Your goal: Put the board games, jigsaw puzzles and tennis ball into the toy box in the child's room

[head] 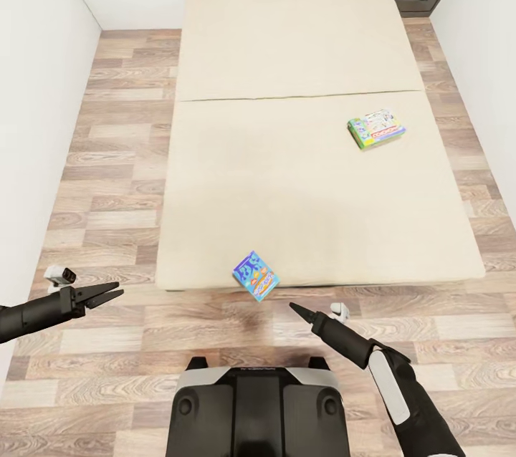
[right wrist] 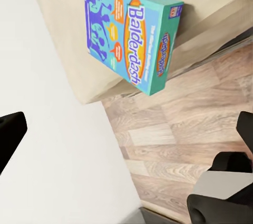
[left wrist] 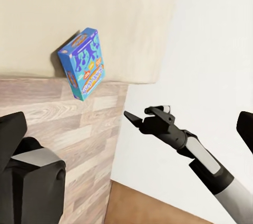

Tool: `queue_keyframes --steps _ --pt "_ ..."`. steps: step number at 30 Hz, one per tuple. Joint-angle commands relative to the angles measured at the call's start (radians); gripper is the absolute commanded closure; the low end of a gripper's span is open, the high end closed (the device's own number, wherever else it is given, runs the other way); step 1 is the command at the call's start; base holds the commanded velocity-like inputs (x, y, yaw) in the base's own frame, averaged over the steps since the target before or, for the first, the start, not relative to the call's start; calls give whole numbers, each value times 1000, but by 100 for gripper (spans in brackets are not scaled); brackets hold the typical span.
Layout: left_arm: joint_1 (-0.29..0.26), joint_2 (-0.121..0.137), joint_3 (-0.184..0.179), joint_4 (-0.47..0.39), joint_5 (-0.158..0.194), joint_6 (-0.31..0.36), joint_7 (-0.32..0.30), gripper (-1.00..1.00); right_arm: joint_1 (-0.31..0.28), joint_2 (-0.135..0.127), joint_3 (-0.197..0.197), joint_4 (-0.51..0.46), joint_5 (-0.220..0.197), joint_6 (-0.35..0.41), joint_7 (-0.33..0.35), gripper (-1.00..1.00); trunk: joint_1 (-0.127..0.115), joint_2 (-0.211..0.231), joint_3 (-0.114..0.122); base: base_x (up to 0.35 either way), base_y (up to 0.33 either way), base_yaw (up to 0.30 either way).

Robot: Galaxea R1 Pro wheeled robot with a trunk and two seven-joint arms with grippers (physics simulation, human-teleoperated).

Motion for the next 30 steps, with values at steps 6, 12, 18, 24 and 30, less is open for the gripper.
queue_keyframes --steps 6,12,18,24,30 --pt "0 -1 -2 0 2 10 -6 -100 -23 41 -4 26 -3 8 -12 -100 23 -43 -20 0 0 0" --pt "0 -2 -6 0 4 10 -7 -100 -38 54 -4 94 -32 7 -24 -100 46 -85 -38 0 0 0" --pt "0 -3 -8 0 5 10 -7 -100 -41 53 -4 107 -79 8 -28 -100 69 -127 -57 0 0 0" --pt "0 -4 -9 0 5 10 -7 -100 -42 52 -5 109 -89 9 -29 -100 92 -169 -76 0 0 0" --pt "0 -4 -10 0 5 10 -7 -100 -42 49 -5 109 -92 10 -29 -100 115 -211 -95 0 0 0"
